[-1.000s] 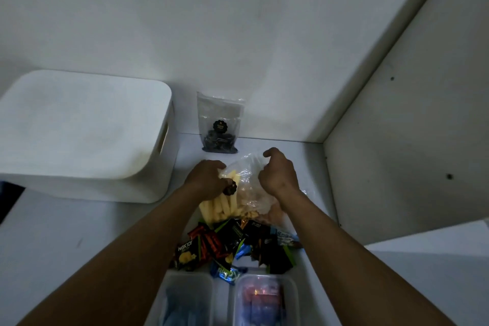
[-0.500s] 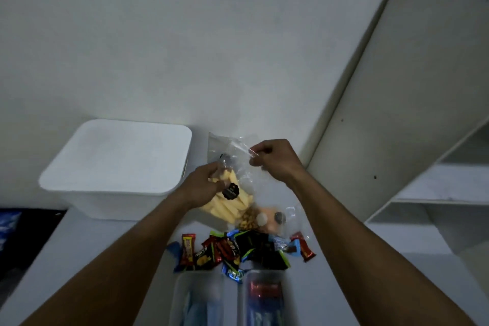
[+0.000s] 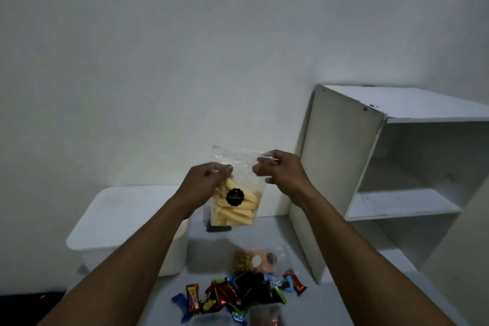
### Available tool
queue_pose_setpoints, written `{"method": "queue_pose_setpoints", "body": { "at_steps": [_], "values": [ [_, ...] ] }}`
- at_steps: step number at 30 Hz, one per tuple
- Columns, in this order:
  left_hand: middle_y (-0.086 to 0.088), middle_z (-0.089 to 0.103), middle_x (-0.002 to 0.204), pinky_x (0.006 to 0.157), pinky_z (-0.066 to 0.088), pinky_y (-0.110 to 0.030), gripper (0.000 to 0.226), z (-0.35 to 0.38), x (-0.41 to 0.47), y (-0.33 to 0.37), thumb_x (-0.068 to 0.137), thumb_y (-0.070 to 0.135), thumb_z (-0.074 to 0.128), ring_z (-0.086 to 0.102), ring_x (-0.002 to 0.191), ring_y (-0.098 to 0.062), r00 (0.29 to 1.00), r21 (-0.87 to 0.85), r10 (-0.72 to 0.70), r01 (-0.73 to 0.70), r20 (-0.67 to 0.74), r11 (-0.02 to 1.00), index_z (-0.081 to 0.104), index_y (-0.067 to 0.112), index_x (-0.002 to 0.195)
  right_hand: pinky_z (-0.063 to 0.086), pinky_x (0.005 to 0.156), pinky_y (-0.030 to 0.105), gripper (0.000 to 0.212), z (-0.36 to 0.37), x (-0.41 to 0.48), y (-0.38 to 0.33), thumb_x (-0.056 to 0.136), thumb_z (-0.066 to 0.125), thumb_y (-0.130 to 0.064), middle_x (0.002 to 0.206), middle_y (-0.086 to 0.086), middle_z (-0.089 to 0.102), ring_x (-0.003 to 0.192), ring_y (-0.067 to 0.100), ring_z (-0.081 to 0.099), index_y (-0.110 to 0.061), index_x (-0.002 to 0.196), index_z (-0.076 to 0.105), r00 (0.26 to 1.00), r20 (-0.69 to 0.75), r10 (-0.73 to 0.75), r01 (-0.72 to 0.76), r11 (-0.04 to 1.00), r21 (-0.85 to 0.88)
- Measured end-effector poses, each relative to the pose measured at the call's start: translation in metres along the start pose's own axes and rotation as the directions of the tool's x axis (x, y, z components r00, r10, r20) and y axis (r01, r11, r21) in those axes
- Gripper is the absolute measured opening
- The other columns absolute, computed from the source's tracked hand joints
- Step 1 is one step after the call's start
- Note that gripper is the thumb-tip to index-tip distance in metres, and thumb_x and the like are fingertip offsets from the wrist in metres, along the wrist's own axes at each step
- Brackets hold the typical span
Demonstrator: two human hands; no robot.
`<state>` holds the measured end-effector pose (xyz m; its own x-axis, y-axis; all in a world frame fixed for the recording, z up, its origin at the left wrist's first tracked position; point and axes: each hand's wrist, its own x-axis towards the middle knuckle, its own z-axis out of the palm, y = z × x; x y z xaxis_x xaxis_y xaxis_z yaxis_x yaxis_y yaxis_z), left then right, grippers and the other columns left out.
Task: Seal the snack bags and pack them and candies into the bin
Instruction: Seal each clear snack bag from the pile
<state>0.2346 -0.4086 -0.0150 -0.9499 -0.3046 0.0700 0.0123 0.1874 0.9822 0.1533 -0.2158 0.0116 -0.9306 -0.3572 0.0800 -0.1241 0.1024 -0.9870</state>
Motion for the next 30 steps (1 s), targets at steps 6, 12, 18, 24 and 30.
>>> {"method": "queue_pose_setpoints", "body": {
  "at_steps": [6, 12, 18, 24, 30],
  "values": [
    [-0.003, 0.078, 0.090, 0.067, 0.049, -0.032, 0.015, -0.005, -0.014, 0.058, 0.088, 0.028, 0.071, 0.072, 0.085, -0.015, 0.992, -0.085, 0.097, -0.104, -0.081, 0.991, 0.077, 0.015, 0.095, 0.057, 0.074, 0.033, 0.013, -0.010, -0.013, -0.040, 0.091, 0.070, -0.013, 0.088, 0.013, 0.075, 0.080, 0.018, 0.072, -0.001, 0.097, 0.070, 0.990, 0.070, -0.120, 0.111, 0.987, 0.114],
    [-0.019, 0.075, 0.094, 0.081, 0.060, -0.043, 0.014, 0.001, -0.025, 0.103, 0.086, 0.008, 0.071, 0.074, 0.091, -0.029, 0.986, -0.310, 0.121, -0.153, -0.118, 0.938, 0.071, -0.001, 0.097, 0.058, 0.069, 0.032, 0.022, -0.019, -0.020, -0.075, 0.089, 0.072, -0.015, 0.088, 0.013, 0.076, 0.078, 0.017, 0.072, 0.003, 0.100, 0.069, 0.969, 0.155, -0.194, 0.184, 0.980, 0.072],
    [-0.022, 0.074, 0.095, 0.083, 0.059, -0.045, 0.009, 0.010, -0.036, 0.121, 0.087, 0.005, 0.070, 0.074, 0.092, -0.031, 0.990, -0.375, 0.104, -0.134, -0.098, 0.917, 0.070, -0.001, 0.094, 0.056, 0.066, 0.032, 0.005, -0.030, -0.023, -0.091, 0.085, 0.072, -0.007, 0.081, 0.013, 0.073, 0.075, 0.018, 0.070, -0.002, 0.085, 0.070, 0.957, 0.160, -0.243, 0.233, 0.969, 0.082],
    [-0.020, 0.074, 0.093, 0.078, 0.060, -0.039, 0.011, 0.005, -0.041, 0.134, 0.089, 0.004, 0.067, 0.074, 0.090, -0.028, 0.968, -0.306, 0.180, -0.227, -0.176, 0.924, 0.070, -0.004, 0.095, 0.058, 0.073, 0.036, 0.014, -0.027, -0.028, -0.105, 0.088, 0.070, -0.010, 0.084, 0.014, 0.073, 0.078, 0.018, 0.070, 0.003, 0.094, 0.071, 0.943, 0.186, -0.276, 0.259, 0.959, 0.113],
    [-0.016, 0.075, 0.094, 0.083, 0.060, -0.039, 0.021, -0.004, -0.046, 0.140, 0.084, 0.014, 0.075, 0.074, 0.090, -0.026, 0.985, -0.315, 0.147, -0.169, -0.093, 0.934, 0.071, 0.000, 0.099, 0.056, 0.067, 0.033, 0.007, -0.024, -0.029, -0.117, 0.086, 0.070, -0.004, 0.079, 0.014, 0.071, 0.073, 0.018, 0.068, -0.005, 0.079, 0.070, 0.933, 0.201, -0.297, 0.286, 0.954, 0.085]
  ]
}}
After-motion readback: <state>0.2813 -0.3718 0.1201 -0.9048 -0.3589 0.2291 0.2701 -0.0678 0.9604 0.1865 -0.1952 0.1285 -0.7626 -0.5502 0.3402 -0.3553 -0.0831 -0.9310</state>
